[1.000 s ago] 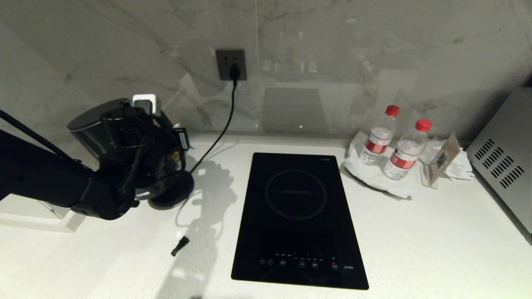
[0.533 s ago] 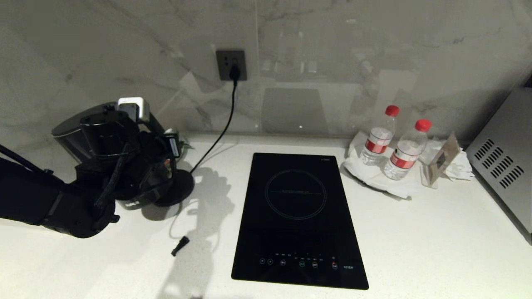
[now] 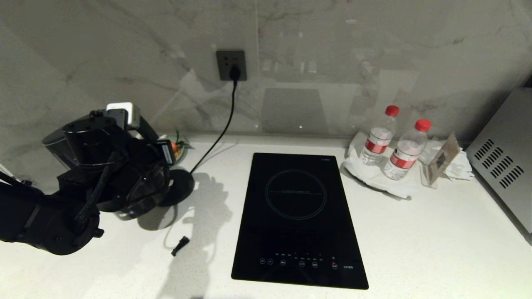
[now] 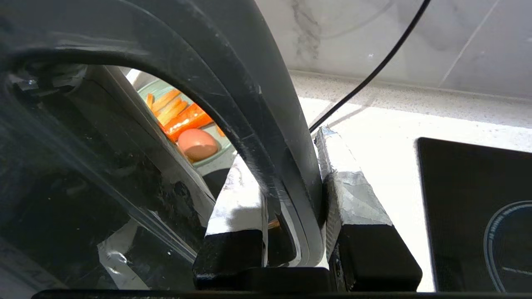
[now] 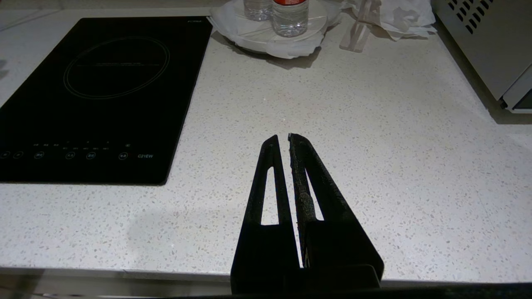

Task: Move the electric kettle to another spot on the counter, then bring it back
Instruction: Place it by the sink

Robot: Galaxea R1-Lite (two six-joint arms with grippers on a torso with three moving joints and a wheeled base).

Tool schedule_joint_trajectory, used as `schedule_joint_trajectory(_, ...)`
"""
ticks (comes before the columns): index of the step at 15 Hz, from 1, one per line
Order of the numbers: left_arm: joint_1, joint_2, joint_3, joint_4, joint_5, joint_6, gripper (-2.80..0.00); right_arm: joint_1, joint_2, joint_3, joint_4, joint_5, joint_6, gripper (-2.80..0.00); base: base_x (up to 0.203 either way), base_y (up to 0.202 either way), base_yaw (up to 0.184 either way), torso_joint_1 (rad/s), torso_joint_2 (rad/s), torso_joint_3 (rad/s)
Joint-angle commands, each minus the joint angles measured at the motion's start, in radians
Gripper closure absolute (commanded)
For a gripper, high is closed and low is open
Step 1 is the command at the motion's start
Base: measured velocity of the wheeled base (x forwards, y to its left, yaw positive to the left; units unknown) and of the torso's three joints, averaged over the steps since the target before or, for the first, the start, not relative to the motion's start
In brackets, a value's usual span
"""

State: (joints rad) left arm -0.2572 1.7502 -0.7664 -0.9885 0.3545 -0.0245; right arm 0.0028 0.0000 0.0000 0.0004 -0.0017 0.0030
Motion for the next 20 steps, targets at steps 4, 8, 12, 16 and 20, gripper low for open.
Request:
schedule_joint_trajectory(4,-0.002,-0.011,0.015,-0.006,0.003,0.000,0.00,0.000,-0.002,0.000,0.000,0.000,0.000,0.00,0.000,0.000,0.000,0.000,0.00,0.000)
schedule_joint_trajectory(8,-0.002,-0.018,0.036,-0.006,0.003,0.000,0.00,0.000,-0.002,0.000,0.000,0.000,0.000,0.00,0.000,0.000,0.000,0.000,0.00,0.000)
schedule_joint_trajectory(12,-0.002,-0.025,0.036,-0.006,0.003,0.000,0.00,0.000,-0.002,0.000,0.000,0.000,0.000,0.00,0.000,0.000,0.000,0.000,0.00,0.000)
schedule_joint_trajectory(16,-0.002,-0.035,0.038,-0.006,0.003,-0.002,0.00,0.000,-0.002,0.000,0.000,0.000,0.000,0.00,0.000,0.000,0.000,0.000,0.00,0.000)
schedule_joint_trajectory(20,-0.003,-0.055,0.069,-0.006,0.003,-0.001,0.00,0.000,-0.002,0.000,0.000,0.000,0.000,0.00,0.000,0.000,0.000,0.000,0.00,0.000)
